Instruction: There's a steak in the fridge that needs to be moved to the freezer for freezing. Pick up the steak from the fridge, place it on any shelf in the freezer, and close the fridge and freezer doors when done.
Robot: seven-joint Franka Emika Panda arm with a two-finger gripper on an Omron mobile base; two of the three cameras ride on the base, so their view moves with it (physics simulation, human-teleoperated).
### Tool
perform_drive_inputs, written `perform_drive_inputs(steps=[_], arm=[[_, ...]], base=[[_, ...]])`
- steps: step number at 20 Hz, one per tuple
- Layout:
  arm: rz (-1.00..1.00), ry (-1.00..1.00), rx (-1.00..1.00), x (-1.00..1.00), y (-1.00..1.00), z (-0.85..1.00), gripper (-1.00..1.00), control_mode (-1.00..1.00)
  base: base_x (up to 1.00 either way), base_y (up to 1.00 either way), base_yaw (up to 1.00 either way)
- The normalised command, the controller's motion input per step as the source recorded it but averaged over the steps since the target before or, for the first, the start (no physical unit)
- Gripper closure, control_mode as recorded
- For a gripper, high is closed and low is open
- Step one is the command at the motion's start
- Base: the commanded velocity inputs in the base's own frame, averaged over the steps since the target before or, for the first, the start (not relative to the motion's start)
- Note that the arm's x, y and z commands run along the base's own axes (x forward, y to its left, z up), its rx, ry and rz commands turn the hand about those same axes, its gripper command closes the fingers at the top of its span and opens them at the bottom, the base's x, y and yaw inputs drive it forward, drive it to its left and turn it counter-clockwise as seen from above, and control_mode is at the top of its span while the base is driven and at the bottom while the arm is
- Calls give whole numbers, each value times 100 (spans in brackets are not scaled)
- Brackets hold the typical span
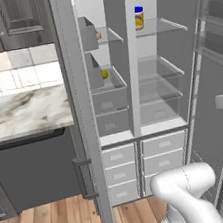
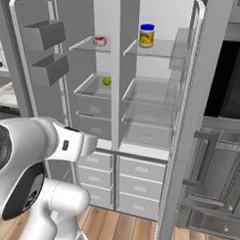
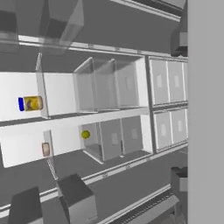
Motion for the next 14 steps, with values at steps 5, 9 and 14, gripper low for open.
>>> perform_drive_inputs(steps=[5,9,14], arm=[[33,-5,0,-12,-100,-49,-100,-100],[36,-16,0,-2,-87,-66,-100,-100],[35,-21,0,10,-78,-73,-100,-100]], base=[[0,0,0],[0,0,0],[0,0,0]])
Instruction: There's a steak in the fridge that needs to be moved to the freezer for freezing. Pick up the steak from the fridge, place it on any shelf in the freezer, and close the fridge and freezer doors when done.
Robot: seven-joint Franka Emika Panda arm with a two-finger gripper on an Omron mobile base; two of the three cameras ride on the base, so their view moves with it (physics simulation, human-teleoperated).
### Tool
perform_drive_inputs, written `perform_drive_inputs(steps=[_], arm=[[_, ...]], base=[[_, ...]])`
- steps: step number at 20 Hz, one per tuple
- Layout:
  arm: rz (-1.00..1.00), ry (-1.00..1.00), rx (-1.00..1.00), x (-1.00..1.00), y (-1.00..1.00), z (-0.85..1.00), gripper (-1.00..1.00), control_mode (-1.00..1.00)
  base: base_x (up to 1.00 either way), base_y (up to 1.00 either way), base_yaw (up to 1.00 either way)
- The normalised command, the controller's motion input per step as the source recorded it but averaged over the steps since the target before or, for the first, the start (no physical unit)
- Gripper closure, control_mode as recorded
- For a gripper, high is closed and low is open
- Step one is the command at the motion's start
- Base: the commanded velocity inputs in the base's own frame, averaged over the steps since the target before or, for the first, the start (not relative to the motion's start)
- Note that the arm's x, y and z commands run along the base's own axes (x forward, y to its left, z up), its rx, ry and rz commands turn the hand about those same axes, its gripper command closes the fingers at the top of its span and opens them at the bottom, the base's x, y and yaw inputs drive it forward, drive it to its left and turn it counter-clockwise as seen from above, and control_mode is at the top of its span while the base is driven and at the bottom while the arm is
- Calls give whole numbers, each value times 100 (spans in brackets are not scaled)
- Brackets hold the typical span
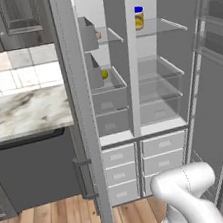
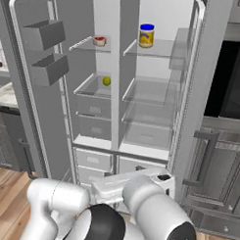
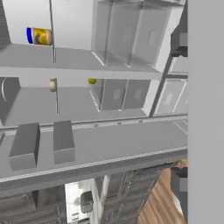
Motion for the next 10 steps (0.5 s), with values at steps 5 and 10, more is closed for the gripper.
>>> perform_drive_inputs(steps=[5,10], arm=[[32,-14,2,36,-90,-41,-100,-100],[11,-2,0,31,-61,-19,-100,-100]], base=[[0,0,0],[0,0,0]])
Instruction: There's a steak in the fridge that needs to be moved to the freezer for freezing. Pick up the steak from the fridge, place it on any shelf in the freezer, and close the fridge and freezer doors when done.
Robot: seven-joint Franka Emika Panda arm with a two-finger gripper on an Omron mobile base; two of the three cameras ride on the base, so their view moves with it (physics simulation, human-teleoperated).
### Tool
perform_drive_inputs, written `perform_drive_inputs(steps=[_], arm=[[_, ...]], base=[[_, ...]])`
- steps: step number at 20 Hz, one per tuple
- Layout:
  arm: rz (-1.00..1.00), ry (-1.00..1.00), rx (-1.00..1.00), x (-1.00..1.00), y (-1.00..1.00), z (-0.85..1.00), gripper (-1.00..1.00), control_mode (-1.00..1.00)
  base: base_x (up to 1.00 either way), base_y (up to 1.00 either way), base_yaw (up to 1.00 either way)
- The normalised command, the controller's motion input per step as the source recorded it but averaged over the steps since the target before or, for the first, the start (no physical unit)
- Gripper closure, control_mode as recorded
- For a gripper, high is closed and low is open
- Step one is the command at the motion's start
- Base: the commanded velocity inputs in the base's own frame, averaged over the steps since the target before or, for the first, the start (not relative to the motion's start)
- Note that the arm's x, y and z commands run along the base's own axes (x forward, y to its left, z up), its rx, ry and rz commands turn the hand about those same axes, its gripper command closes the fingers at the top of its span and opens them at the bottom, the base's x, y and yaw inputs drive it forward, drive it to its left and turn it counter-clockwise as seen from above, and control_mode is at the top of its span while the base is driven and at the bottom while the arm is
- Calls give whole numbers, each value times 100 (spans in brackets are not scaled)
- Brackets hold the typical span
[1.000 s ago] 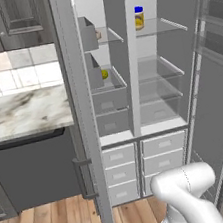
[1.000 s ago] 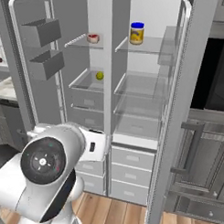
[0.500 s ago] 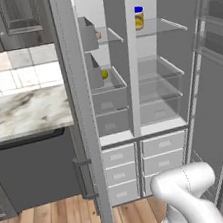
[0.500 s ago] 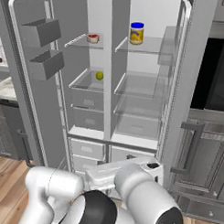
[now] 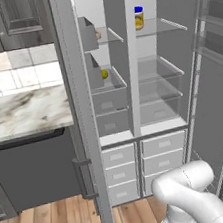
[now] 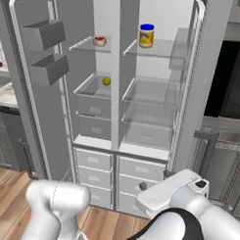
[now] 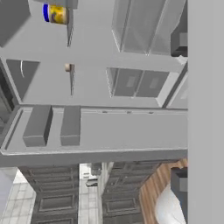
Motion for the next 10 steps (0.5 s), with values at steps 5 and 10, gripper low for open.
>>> perform_drive_inputs(steps=[5,10], arm=[[-2,0,0,57,-16,-37,-100,-100],[-10,-4,0,66,-7,-55,-100,-100]], base=[[0,0,0],[0,0,0]])
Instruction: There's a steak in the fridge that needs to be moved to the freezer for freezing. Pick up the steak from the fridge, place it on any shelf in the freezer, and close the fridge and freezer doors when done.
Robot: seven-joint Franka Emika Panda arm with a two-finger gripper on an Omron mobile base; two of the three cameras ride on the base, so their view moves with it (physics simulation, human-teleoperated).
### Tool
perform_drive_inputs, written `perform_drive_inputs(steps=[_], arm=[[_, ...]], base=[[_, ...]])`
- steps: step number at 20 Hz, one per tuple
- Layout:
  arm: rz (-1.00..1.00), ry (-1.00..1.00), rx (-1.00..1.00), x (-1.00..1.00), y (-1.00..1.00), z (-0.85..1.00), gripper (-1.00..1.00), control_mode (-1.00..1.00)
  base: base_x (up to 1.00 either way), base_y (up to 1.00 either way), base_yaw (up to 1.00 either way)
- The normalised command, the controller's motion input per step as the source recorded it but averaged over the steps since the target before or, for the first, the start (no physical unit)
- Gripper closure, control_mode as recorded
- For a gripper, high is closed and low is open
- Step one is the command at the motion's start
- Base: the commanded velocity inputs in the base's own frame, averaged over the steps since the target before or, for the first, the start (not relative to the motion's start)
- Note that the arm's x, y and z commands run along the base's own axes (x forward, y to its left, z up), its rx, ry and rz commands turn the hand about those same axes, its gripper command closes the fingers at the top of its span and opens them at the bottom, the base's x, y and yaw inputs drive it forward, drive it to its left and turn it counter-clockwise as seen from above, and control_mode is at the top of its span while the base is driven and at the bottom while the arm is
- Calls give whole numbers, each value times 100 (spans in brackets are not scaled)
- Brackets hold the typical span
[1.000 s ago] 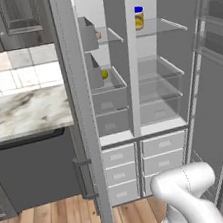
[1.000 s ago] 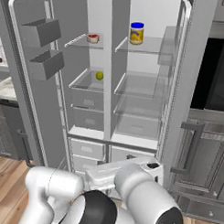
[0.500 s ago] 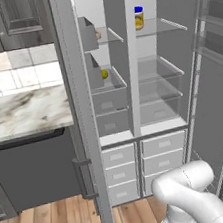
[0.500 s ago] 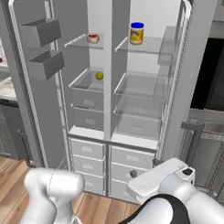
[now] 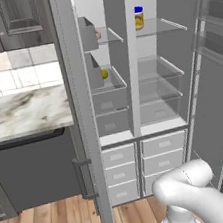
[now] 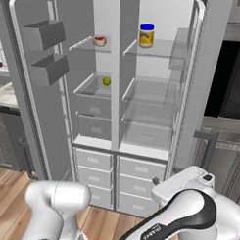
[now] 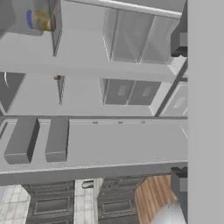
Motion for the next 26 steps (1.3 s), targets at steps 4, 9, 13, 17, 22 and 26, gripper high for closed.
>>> perform_drive_inputs(steps=[4,9,13,17,22,26], arm=[[0,-2,3,32,-60,-43,-100,-100],[0,0,9,29,-84,-28,-100,-100],[2,0,9,17,-77,-18,-100,-100],[7,-2,8,3,-69,-29,-100,-100],[4,-3,6,5,-37,-45,-100,-100],[1,-7,5,11,-8,-45,-100,-100]], base=[[0,0,0],[0,0,0],[0,0,0],[0,0,0],[0,0,0],[0,0,0]])
